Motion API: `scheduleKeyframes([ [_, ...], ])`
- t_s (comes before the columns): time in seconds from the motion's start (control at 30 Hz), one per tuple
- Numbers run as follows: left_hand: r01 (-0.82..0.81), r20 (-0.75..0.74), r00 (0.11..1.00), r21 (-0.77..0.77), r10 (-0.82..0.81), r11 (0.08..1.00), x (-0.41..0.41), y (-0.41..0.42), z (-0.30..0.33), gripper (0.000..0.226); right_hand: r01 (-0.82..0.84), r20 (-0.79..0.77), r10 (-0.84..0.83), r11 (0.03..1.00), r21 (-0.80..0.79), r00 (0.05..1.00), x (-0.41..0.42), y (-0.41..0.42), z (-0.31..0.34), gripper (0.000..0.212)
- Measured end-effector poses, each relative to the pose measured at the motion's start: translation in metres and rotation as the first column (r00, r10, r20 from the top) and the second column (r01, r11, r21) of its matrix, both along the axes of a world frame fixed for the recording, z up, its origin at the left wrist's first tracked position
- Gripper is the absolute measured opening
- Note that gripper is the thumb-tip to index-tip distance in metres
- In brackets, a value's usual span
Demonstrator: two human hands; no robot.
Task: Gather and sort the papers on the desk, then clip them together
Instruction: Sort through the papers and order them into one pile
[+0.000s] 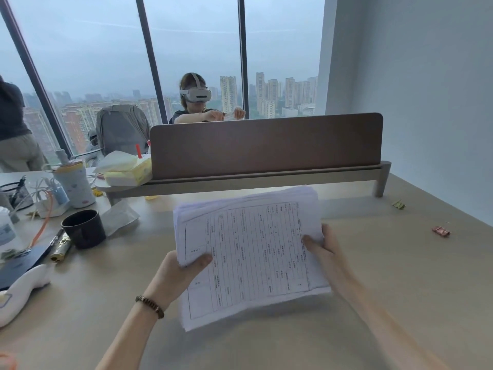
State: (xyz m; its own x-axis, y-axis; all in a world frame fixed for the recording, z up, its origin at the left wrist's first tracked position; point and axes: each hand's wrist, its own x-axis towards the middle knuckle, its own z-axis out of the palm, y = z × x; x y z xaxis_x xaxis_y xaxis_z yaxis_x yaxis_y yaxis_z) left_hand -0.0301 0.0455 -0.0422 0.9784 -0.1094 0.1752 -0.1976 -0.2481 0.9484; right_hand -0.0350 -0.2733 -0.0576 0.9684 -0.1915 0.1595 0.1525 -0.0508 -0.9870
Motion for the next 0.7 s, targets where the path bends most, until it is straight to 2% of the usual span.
scheduleKeyframes([
  [0.03, 0.037, -0.033, 0.999, -0.086, -0.040, 0.996, 0.000, 0.001, 0.002, 0.017, -0.001, -0.012, 0.001, 1.000, -0.031, 1.000, 0.003, -0.001, 0.008, 0.015],
  [0.1, 0.083, -0.132, 0.983, -0.311, -0.129, 0.947, 0.000, 0.003, 0.000, 0.054, -0.005, -0.052, 0.003, 1.000, -0.022, 0.999, 0.008, -0.006, 0.020, 0.026],
  [0.13, 0.073, -0.188, 0.969, -0.400, -0.160, 0.913, -0.001, 0.003, -0.001, 0.069, -0.004, -0.074, 0.006, 1.000, 0.030, 0.997, 0.009, -0.011, 0.024, 0.032],
  [0.17, 0.047, -0.222, 0.961, -0.464, -0.167, 0.885, -0.003, 0.000, -0.001, 0.072, 0.010, -0.091, -0.001, 0.994, 0.105, 0.996, 0.009, -0.015, 0.026, 0.035],
  [0.27, -0.092, -0.288, 0.952, -0.581, -0.098, 0.809, -0.012, -0.020, -0.001, 0.034, 0.177, -0.135, -0.137, 0.919, 0.352, 0.981, 0.005, -0.023, 0.028, 0.034],
  [0.3, -0.140, -0.305, 0.950, -0.595, -0.061, 0.792, -0.014, -0.028, -0.002, 0.028, 0.212, -0.167, -0.153, 0.875, 0.436, 0.974, -0.001, -0.019, 0.027, 0.037],
  [0.4, -0.206, -0.297, 0.955, -0.644, 0.007, 0.737, -0.022, -0.056, -0.004, 0.026, 0.151, -0.221, -0.023, 0.796, 0.586, 0.975, -0.020, 0.015, 0.020, 0.054],
  [0.47, -0.206, -0.269, 0.962, -0.643, 0.035, 0.737, -0.028, -0.078, -0.001, 0.022, 0.059, -0.178, 0.063, 0.793, 0.606, 0.982, -0.029, 0.041, 0.019, 0.050],
  [0.53, -0.191, -0.254, 0.967, -0.622, 0.035, 0.760, -0.035, -0.095, 0.001, 0.019, 0.114, -0.195, 0.011, 0.778, 0.618, 0.981, -0.027, 0.055, 0.017, 0.040],
  [0.63, -0.069, -0.208, 0.973, -0.670, -0.097, 0.739, -0.044, -0.101, 0.004, 0.033, 0.284, -0.189, -0.213, 0.753, 0.594, 0.959, -0.019, 0.050, 0.018, 0.028],
  [0.7, 0.100, -0.110, 0.950, -0.778, -0.291, 0.620, -0.041, -0.082, 0.010, 0.057, 0.301, -0.143, -0.267, 0.775, 0.556, 0.953, -0.021, 0.040, 0.024, 0.022],
])
